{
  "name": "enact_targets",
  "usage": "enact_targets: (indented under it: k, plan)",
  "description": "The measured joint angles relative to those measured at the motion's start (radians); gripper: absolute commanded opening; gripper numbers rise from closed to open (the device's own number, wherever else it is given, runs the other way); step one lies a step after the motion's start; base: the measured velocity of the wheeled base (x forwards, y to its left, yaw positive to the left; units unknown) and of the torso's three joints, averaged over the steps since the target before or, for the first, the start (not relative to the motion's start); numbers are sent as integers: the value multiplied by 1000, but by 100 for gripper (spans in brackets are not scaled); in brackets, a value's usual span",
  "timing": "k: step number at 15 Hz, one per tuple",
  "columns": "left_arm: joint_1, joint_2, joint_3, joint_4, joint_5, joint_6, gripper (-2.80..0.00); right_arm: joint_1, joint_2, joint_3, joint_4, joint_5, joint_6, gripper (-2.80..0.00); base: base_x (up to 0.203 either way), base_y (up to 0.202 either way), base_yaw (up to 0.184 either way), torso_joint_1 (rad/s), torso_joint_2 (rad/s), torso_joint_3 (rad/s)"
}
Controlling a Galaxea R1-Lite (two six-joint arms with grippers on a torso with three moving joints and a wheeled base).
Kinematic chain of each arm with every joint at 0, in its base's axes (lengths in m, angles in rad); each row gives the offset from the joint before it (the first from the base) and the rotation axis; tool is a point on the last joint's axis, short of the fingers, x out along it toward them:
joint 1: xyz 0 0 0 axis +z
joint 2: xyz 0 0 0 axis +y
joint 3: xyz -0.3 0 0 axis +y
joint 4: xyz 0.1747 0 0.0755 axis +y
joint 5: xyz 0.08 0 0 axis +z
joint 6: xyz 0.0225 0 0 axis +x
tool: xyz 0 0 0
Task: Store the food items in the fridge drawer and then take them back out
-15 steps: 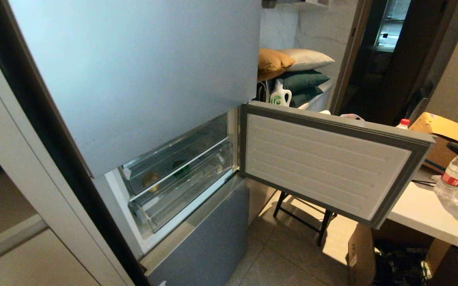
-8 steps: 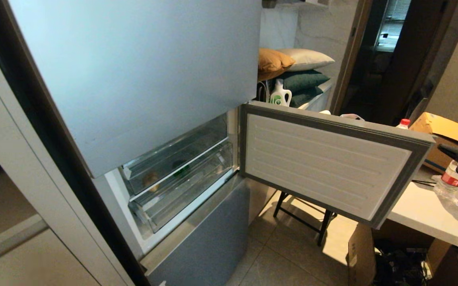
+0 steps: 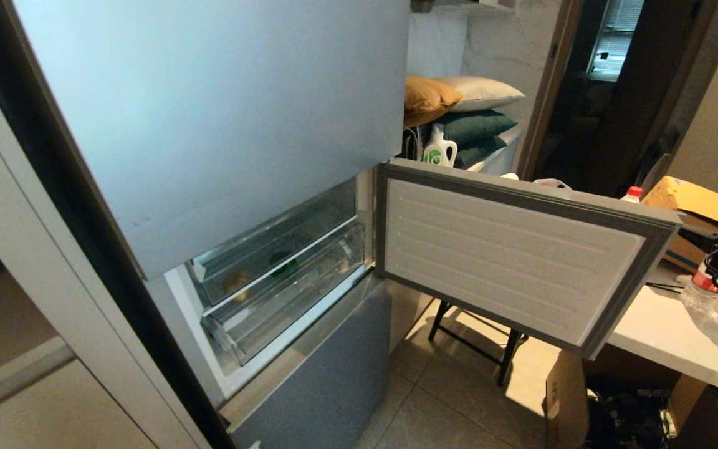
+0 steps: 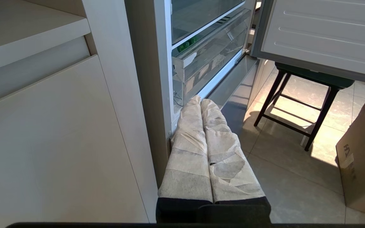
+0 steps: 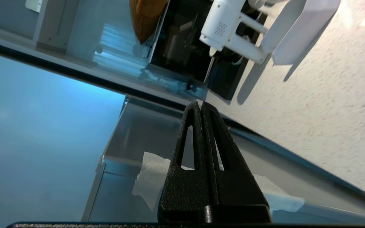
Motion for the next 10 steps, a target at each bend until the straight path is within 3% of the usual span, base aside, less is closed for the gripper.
enact_targets:
  k: [10]
  plan:
    - [0, 0, 0, 0, -1, 0, -280, 57, 14, 12, 0, 11, 41, -280, 0, 0, 0, 0, 0, 0]
